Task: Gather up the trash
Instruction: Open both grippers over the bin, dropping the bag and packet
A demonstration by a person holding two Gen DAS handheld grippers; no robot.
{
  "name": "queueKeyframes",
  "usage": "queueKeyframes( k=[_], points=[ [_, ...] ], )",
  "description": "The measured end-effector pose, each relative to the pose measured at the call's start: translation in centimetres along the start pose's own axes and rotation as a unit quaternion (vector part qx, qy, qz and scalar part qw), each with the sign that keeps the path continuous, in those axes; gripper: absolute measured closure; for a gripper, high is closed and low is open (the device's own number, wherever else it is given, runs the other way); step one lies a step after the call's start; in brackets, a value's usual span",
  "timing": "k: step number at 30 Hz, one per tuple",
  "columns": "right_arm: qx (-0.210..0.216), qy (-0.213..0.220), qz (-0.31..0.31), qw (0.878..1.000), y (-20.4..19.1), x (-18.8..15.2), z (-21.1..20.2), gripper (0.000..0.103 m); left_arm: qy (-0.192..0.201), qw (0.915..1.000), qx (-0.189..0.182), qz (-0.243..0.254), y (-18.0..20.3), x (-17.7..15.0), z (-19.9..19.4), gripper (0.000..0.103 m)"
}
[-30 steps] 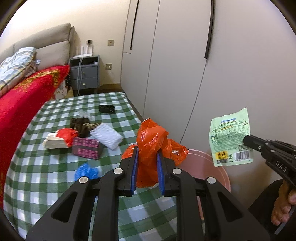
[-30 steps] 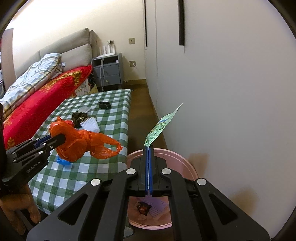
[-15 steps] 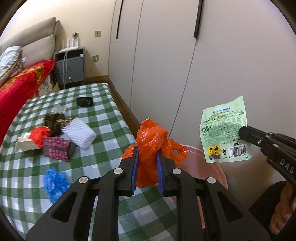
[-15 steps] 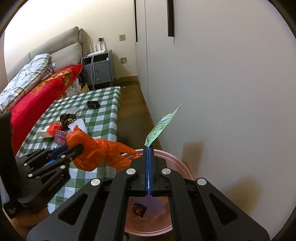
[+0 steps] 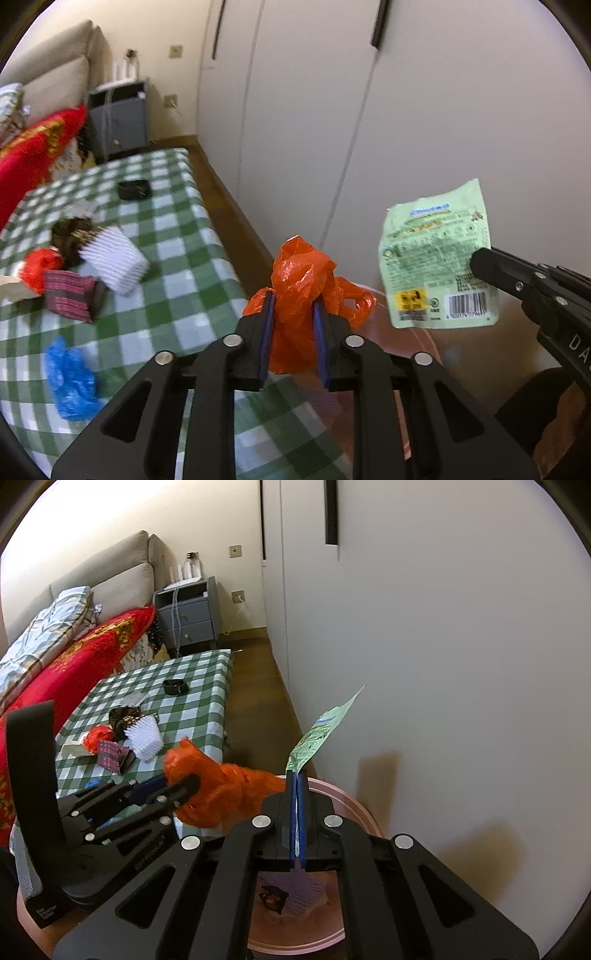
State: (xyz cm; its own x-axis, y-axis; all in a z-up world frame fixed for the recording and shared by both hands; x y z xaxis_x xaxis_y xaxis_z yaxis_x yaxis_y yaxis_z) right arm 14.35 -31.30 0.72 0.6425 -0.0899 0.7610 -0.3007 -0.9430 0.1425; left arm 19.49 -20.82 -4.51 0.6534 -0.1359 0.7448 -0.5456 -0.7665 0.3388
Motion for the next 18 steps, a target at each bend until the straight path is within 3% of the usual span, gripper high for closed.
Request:
queueKeyframes(
  k=[2,6,18],
  points=[
    [-0.003,-0.005,0.004,1.0,0.2,-0.1,0.2,0.097,-0.002,1.0,-0.002,0.0,0.2,-0.2,0.2,0.062],
    [-0.011,-0.005,0.014,1.0,0.9,-0.1,0.2,0.085,0.005,0.9999,-0.006,-0.009,-0.1,0.0,-0.2,0.062],
    [-0.006,0.025,-0.006,1.0,-0.4,-0.1,-1.2,0.085,0.038,0.9987,0.029,-0.017,-3.2,-0.2,-4.8,0.062]
  ],
)
Point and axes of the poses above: each gripper's, at about its wrist camera, not at the fingertips, and z roughly the way its jaws point, y to its right, x to its top, the point moved 6 cm from there along z, roughly the way its jaws point, and after that the axes turned 14 degrees about -x, right-handed, at the moved point
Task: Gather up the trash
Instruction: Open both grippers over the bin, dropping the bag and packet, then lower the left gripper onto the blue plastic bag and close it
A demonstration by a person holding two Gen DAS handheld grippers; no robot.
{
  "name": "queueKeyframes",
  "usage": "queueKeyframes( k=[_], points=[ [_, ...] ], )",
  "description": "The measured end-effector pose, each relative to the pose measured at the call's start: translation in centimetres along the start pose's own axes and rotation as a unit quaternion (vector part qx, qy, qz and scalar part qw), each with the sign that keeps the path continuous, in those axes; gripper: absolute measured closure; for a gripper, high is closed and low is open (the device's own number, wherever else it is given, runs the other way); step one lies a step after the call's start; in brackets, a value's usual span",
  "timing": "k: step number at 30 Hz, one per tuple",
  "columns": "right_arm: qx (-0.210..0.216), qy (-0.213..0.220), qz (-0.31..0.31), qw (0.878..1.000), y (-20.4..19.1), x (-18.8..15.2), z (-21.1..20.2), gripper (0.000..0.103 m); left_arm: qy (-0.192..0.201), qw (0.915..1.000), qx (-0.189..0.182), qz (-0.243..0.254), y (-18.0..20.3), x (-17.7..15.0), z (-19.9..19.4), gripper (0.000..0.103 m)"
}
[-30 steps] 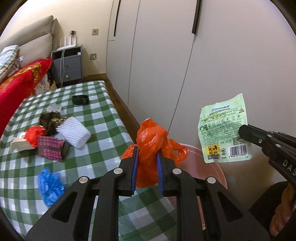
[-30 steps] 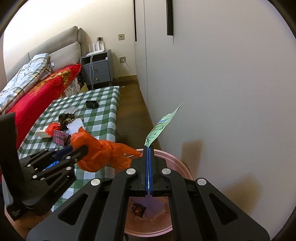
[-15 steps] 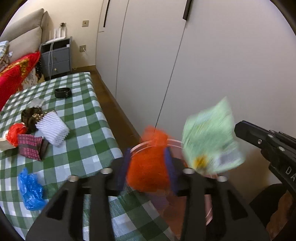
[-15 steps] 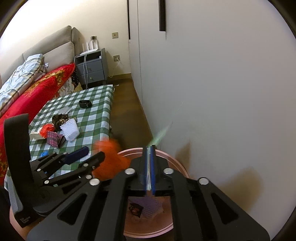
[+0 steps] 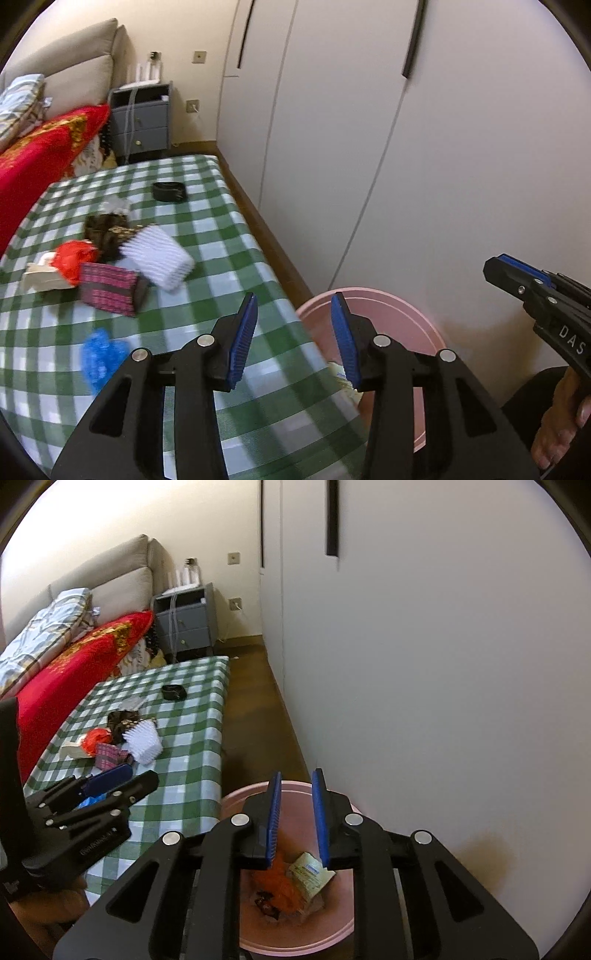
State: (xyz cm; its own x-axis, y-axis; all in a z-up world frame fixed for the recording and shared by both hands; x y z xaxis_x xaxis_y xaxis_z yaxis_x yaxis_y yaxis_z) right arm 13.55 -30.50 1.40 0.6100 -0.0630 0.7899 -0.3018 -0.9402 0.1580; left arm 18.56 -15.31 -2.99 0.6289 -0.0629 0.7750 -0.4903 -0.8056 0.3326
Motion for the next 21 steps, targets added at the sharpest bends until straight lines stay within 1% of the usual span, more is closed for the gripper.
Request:
queueKeyframes(
  k=[3,8,11,13,14,16,21],
  points=[
    [0.008,0.015,-0.009,1.0,-0.7,0.2,-0.8,0.085,0.009,0.9999,0.01,-0.004,-1.3,0.0,-1.5,0.062],
    [0.03,0.022,-0.012,0.999,-2.0,0.2,-1.3,0.085,0.026,0.9986,0.038,-0.025,-4.3,-0.2,-4.4,0.062],
    [0.045,0.027,-0.016,0.999,-3.2,0.4,-1.2,0.083,0.033,0.996,0.069,-0.045,-6.7,-0.6,-6.0,0.062],
    [0.058,0.029,-0.017,0.998,-4.1,0.6,-1.0,0.076,0.036,0.9938,0.085,-0.062,-8.1,-0.9,-6.7,0.062],
    [0.069,0.033,-0.019,0.997,-4.9,0.9,-0.9,0.075,0.036,0.9926,0.091,-0.072,-8.8,-1.1,-6.9,0.062],
    [0.083,0.038,-0.025,0.996,-6.1,1.2,-0.8,0.074,0.035,0.9896,0.105,-0.092,-10.3,-1.6,-7.2,0.062],
    [0.117,0.045,-0.035,0.991,-9.7,2.0,0.0,0.074,0.03,0.9857,0.119,-0.115,-12.1,-2.3,-7.1,0.062]
  ],
)
Point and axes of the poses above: each gripper's, at about its wrist camera, not at the fingertips, and z roughly the way its jaws point, y to its right, x to its top, the point moved 6 cm from there along z, roughly the way its jaws point, and after that the axes turned 14 degrees about -x, right-handed, at the moved point
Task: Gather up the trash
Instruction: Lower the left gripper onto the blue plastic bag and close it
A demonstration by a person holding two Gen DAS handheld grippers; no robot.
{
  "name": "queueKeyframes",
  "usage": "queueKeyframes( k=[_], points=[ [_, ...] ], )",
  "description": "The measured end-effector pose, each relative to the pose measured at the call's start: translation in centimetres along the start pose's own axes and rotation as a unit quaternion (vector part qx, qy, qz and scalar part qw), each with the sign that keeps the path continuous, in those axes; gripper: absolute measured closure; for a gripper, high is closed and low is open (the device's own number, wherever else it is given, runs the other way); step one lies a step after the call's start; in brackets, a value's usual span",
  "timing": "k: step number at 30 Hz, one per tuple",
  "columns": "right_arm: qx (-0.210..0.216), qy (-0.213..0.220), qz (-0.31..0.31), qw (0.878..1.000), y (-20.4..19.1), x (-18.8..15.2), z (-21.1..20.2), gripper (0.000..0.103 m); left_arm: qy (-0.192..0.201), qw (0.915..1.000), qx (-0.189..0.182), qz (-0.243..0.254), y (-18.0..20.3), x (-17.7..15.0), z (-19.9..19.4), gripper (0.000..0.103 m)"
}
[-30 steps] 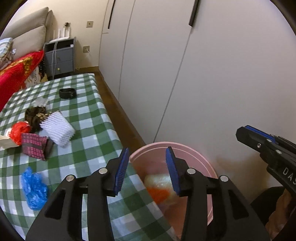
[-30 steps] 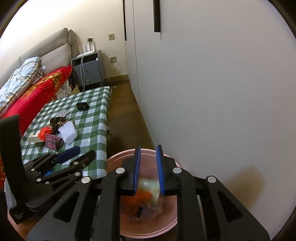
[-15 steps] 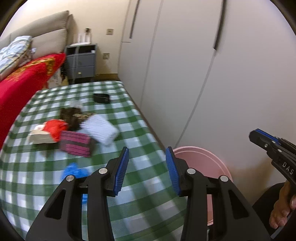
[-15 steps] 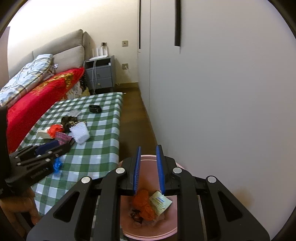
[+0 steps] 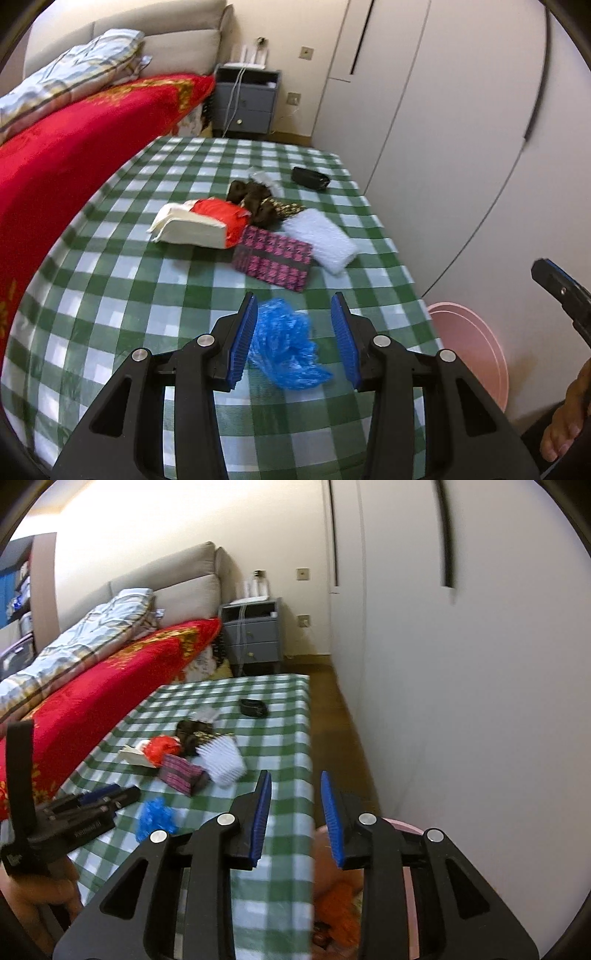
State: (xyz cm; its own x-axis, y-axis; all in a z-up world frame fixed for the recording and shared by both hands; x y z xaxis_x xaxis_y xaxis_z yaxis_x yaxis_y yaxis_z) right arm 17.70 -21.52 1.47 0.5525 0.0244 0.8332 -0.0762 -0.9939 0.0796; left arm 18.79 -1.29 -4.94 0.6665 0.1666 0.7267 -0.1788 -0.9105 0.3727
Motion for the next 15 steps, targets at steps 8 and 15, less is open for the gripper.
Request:
queueKeyframes(
  k=[8,15],
  points=[
    [0.041,-0.009,0.001,0.999,-4.1,0.7,3.6,0.074,-0.025,0.9995,0.015,-0.013,-1.6,-1.1,1.6,0.062],
    [0.061,-0.022,0.005,0.998,-6.3,0.7,6.3,0.074,-0.055,0.9979,0.01,-0.032,-2.6,-2.1,3.2,0.061]
  ],
)
Point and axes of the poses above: each gripper's, at about its wrist camera, not at the fingertips, and z roughly the way its jaws point, y to its right, x to its top, the point moved 6 cm from there along z, roughly the way its jaws point, and after that the axes turned 14 degrees about -x, right-handed, at the moved point
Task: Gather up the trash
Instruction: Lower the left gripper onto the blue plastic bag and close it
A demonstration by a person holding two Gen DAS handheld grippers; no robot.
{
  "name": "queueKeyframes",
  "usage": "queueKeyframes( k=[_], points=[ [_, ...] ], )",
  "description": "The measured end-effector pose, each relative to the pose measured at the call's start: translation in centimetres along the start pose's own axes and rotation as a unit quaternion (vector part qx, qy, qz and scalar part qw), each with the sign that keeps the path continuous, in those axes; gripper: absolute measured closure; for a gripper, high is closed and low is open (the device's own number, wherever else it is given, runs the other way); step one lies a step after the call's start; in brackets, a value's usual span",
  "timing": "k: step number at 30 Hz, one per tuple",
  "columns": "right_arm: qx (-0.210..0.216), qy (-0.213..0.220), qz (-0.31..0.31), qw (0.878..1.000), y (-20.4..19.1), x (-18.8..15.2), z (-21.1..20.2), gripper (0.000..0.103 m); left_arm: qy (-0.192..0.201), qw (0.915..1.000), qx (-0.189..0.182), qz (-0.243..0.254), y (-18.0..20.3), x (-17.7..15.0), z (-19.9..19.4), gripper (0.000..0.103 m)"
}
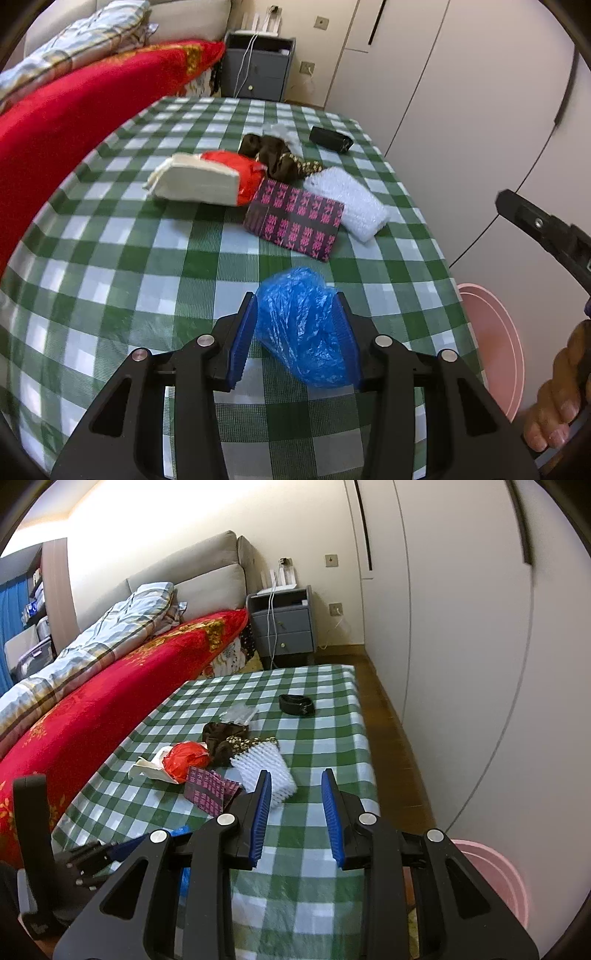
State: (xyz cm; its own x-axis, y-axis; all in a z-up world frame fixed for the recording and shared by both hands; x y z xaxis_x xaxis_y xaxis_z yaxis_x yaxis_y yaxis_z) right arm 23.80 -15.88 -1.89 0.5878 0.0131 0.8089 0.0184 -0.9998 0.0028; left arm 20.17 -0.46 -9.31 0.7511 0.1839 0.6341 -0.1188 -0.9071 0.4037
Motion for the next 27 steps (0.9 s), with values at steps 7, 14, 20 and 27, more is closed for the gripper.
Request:
queueKeyframes(
  k=[7,14,20,27],
  points=[
    [0.015,-0.018,-0.002,1.0,-1.6,-0.4,2.4,0.074,-0.014,0.9999,0.003,-0.007,-0.5,-0.1,0.8,0.095],
    [0.027,-0.041,0.002,0.999,-2.9,-0.9,5.3,0.074,0.022,0.9993,0.026,-0.017,-1.8,1.5,-0.3,0.101],
    [0.035,-0.061,0.008,0.998,-3.9,-1.2,7.9,0.068,0.024,0.999,0.025,-0.029,-2.9,1.7,-0.2,0.101],
    [0.028,-0.076,0.009,0.997,-3.9,-1.9,9.9,0.066,0.023,0.9989,0.019,-0.035,-3.1,2.0,0.0,0.101]
  ],
)
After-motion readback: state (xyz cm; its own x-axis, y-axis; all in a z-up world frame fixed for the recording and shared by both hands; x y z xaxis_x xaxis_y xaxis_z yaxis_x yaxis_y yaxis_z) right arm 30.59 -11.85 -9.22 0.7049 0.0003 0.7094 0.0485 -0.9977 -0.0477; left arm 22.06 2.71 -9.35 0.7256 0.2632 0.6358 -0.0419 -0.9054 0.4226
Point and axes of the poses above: each gripper's, at about its wrist camera, not at the fingertips, and z roughly the way its jaws point, y to its right, x to its top, the point moved 6 cm from there along z, roughly the way its jaws point, and after that the axes turned 14 degrees about -x, right-handed, at the moved point
